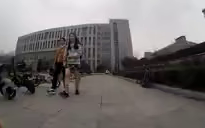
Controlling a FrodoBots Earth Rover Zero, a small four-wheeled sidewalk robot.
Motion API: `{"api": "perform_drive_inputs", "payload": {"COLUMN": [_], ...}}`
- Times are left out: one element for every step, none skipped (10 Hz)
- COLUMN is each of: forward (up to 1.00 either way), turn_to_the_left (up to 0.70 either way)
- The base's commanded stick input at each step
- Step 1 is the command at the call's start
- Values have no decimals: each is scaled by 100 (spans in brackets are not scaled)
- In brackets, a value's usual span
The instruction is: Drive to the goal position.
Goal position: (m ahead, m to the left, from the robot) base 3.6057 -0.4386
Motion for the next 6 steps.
{"api": "perform_drive_inputs", "payload": {"forward": [70,70,70,70,70,70], "turn_to_the_left": [-18,-14,-10,-6,-2,-1]}}
